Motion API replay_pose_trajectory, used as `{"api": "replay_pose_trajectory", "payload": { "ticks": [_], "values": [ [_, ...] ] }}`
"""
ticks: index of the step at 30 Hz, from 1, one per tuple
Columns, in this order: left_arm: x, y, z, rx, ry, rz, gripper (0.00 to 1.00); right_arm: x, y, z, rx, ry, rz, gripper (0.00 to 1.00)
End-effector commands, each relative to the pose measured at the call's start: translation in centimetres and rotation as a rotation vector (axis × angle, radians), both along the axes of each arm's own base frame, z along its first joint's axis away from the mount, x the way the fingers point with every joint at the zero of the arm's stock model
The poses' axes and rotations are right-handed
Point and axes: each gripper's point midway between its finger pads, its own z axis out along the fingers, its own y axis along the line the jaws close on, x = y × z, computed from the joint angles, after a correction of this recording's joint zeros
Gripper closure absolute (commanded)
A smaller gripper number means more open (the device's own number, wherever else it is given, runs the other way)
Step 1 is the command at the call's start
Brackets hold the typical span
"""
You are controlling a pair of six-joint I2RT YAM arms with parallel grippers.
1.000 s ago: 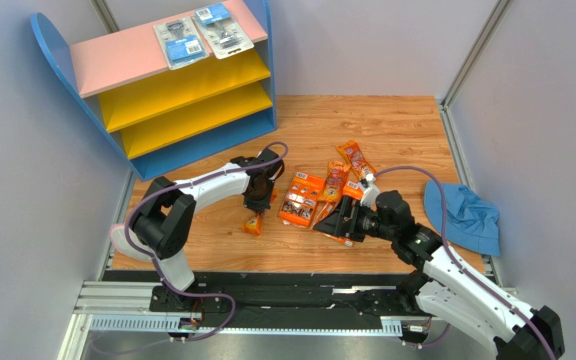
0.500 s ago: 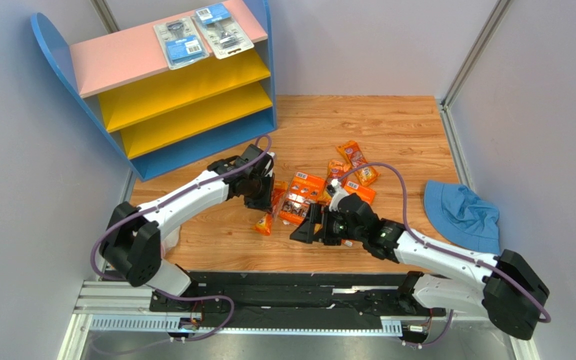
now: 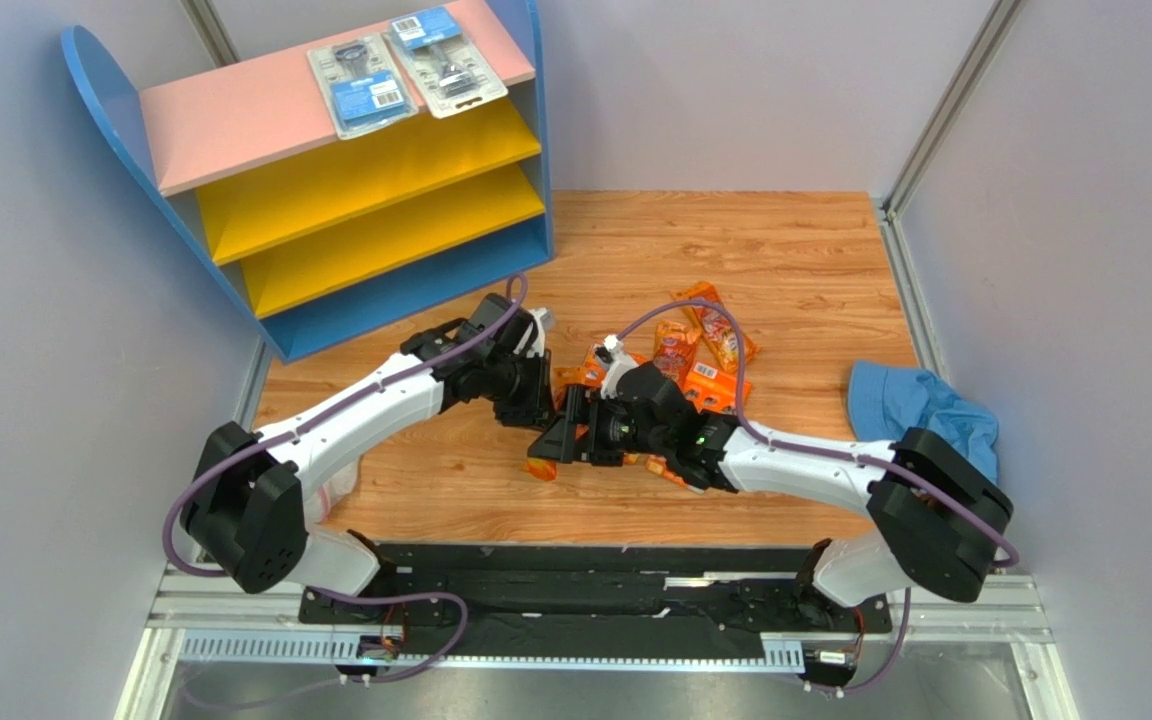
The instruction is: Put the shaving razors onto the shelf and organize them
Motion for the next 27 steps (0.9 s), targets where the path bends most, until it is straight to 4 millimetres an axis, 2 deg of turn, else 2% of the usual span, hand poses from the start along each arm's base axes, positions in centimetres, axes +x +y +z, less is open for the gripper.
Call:
{"api": "replay_pose_trajectory", "payload": {
  "ticks": [1,3,4,6,7,9,10,12,13,16,18,22,23,24,25,27],
  "values": [
    [-0.5,-1.3,2.4,-0.116,-0.021,0.002,1.00,0.7,1.6,1.4,0.048,-0.008,-0.003,0.28],
    [-0.5,-1.8,3.1,-0.154,-0.029,0.001,1.00,0.8,1.6,0.6,0.032,0.008,-0.021,0.39],
    [-0.5,-1.8,3.0,-0.156,-0.023,0.005,1.00,0.8,1.4,0.2,0.018,0.018,-0.026,0.53],
    [-0.5,-1.7,3.2,-0.154,-0.032,0.008,1.00,1.0,1.3,-0.2,0.002,0.027,-0.039,0.67],
    [-0.4,-1.6,3.2,-0.152,-0.037,0.011,0.96,0.9,1.1,-0.5,-0.012,0.035,-0.042,0.79],
    [-0.4,-1.4,3.4,-0.150,-0.049,0.012,0.91,0.9,0.9,-0.3,-0.022,0.024,-0.046,0.87],
    [-0.5,-1.3,3.4,-0.146,-0.050,0.010,0.81,0.8,0.6,-0.4,-0.035,0.025,-0.050,0.91],
    [-0.5,-1.1,3.8,-0.145,-0.067,0.011,0.70,0.9,0.1,-0.2,-0.049,0.003,-0.056,0.93],
    [-0.6,-0.9,3.7,-0.138,-0.071,0.010,0.54,0.8,-0.3,-0.4,-0.067,0.004,-0.053,0.94],
    [-0.4,-0.1,4.2,-0.124,-0.115,0.029,0.40,0.6,-1.0,-0.2,-0.103,-0.027,-0.024,0.96],
    [-0.6,0.1,5.0,-0.143,-0.154,0.021,0.35,0.3,-1.7,-0.4,-0.129,-0.023,0.011,0.96],
    [-1.2,-0.1,5.8,-0.202,-0.202,-0.017,0.32,-0.2,-3.1,0.3,-0.135,-0.059,0.089,0.98],
    [-1.5,-0.1,6.0,-0.217,-0.206,-0.028,0.31,-0.5,-3.3,1.2,-0.110,-0.065,0.111,0.98],
    [-2.0,0.1,5.8,-0.231,-0.208,-0.034,0.31,0.0,-3.8,1.5,-0.101,-0.068,0.101,0.98],
    [-1.9,-0.2,6.2,-0.266,-0.234,-0.040,0.30,-0.4,-4.1,1.8,-0.078,-0.060,0.126,0.98],
    [-2.9,-0.7,6.9,-0.342,-0.240,-0.067,0.30,0.2,-4.9,3.3,-0.024,-0.070,0.107,0.98]
  ]
}}
